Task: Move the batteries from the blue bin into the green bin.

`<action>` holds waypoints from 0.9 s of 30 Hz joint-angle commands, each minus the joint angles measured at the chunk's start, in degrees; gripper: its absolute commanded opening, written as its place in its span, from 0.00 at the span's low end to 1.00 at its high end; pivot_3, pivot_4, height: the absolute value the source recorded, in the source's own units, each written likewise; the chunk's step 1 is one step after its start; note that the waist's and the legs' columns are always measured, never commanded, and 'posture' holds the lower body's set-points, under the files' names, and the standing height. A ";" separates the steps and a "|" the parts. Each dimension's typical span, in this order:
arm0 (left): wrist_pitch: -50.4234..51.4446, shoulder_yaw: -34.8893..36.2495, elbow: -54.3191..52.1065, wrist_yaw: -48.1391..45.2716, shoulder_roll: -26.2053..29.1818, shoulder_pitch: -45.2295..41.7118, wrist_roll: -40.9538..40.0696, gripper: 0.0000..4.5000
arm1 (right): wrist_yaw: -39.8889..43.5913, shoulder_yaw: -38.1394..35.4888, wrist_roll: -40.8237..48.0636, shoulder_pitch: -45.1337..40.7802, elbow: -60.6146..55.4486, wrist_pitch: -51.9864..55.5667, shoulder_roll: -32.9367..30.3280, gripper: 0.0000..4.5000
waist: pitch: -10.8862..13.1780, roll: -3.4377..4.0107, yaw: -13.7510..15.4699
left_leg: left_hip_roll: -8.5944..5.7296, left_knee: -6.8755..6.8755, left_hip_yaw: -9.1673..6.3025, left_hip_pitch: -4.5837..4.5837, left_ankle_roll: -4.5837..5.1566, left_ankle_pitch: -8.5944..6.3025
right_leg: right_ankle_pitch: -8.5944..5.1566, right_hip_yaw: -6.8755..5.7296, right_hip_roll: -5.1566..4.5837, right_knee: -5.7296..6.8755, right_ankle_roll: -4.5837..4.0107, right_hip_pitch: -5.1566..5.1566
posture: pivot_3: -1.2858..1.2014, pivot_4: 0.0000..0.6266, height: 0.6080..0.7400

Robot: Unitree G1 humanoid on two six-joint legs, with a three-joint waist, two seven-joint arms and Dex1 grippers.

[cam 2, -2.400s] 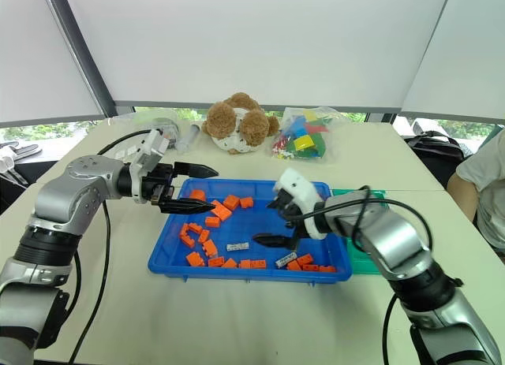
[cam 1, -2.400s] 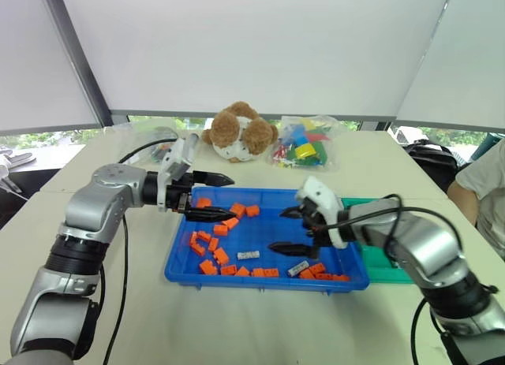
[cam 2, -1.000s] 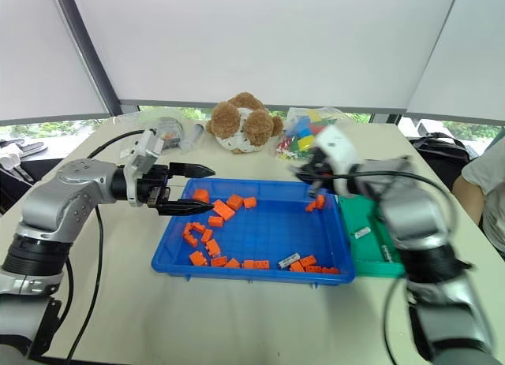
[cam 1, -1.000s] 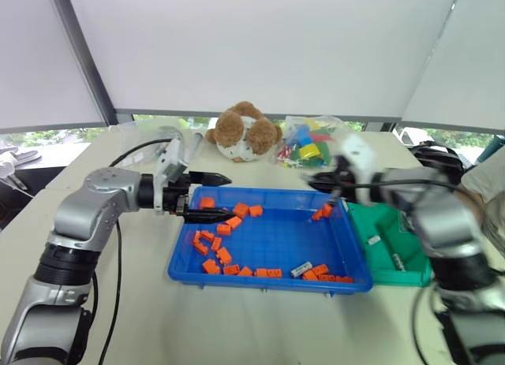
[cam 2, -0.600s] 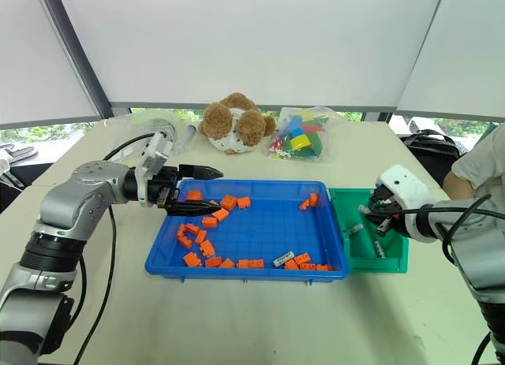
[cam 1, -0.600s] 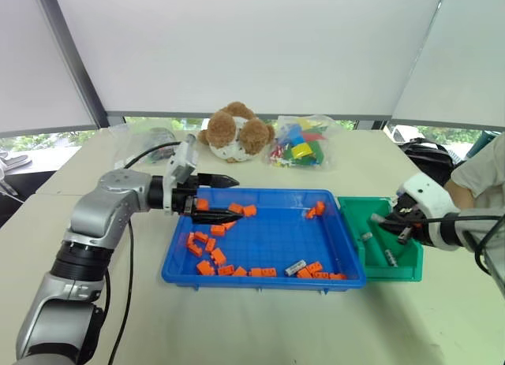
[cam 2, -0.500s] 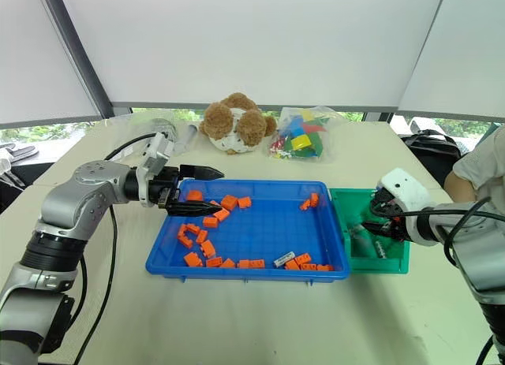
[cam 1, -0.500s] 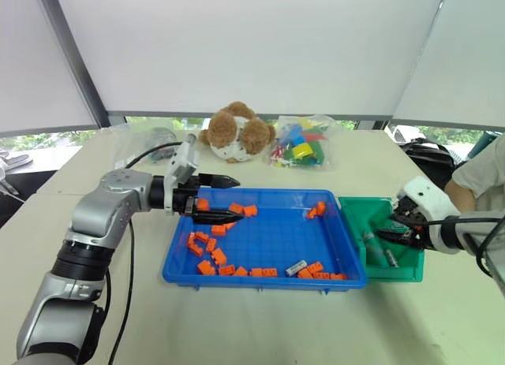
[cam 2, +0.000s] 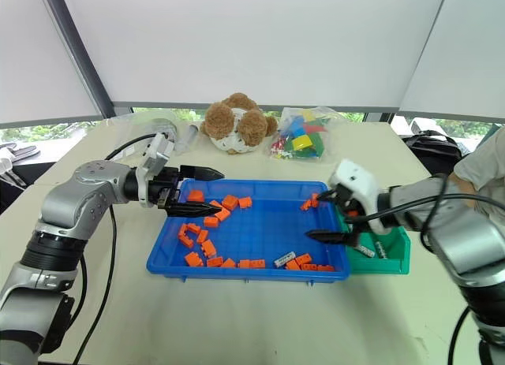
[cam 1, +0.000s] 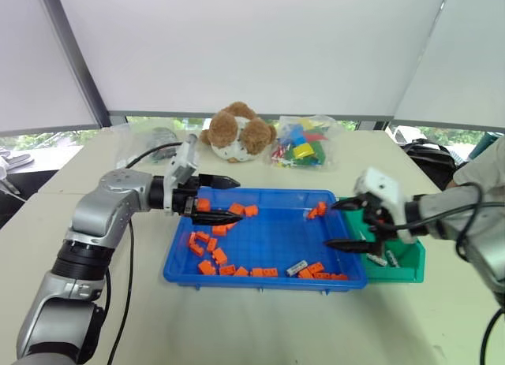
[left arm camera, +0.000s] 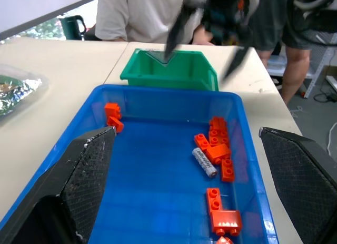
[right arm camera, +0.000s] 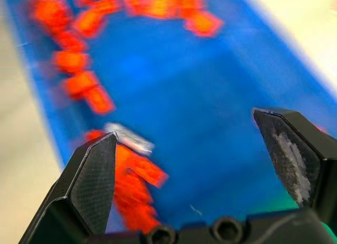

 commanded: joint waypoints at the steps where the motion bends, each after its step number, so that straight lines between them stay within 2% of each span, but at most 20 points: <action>1: -0.34 1.04 -2.02 0.45 0.42 -0.68 -0.24 1.00 | 1.25 7.07 -5.50 -4.03 5.19 -6.80 2.06 0.99 | 0.00 0.00 0.09 | 0.00 0.01 0.00 -0.01 0.00 0.00 | 0.00 0.00 -0.01 -0.01 0.00 0.00 | 0.52 0.24 0.95; 5: 0.22 1.49 -3.12 1.08 0.83 -0.01 -0.58 1.00 | 3.44 15.26 -12.54 -7.92 12.92 -15.95 5.27 0.99 | 0.00 0.00 -0.01 | 0.00 0.01 0.03 0.00 0.00 0.00 | 0.00 0.00 -0.01 -0.01 0.00 -0.01 | 0.52 0.24 0.95; 10: 1.13 2.27 -4.88 2.38 1.55 1.20 -1.15 1.00 | 6.90 20.53 -17.91 -11.60 20.32 -23.85 8.99 0.99 | 0.00 0.00 -0.10 | 0.01 0.01 0.02 0.00 -0.01 0.01 | 0.00 -0.02 -0.01 0.01 0.00 -0.02 | 0.52 0.24 0.95; 20: 2.22 3.15 -6.80 4.08 2.20 2.47 -1.78 1.00 | 10.01 23.51 -26.01 -13.55 27.87 -34.63 12.42 0.99 | 0.00 0.00 -0.06 | 0.02 0.01 0.03 0.00 -0.03 0.02 | 0.00 -0.03 -0.02 0.03 0.00 -0.02 | 0.52 0.24 0.95; 27: 2.51 3.45 -7.58 4.66 2.49 2.89 -2.12 1.00 | 10.97 21.88 -26.89 -13.12 29.78 -35.39 14.71 0.99 | 0.00 0.00 -0.13 | 0.02 0.01 0.03 0.02 -0.16 0.09 | 0.00 -0.03 -0.02 0.04 0.00 -0.02 | 0.52 0.24 0.95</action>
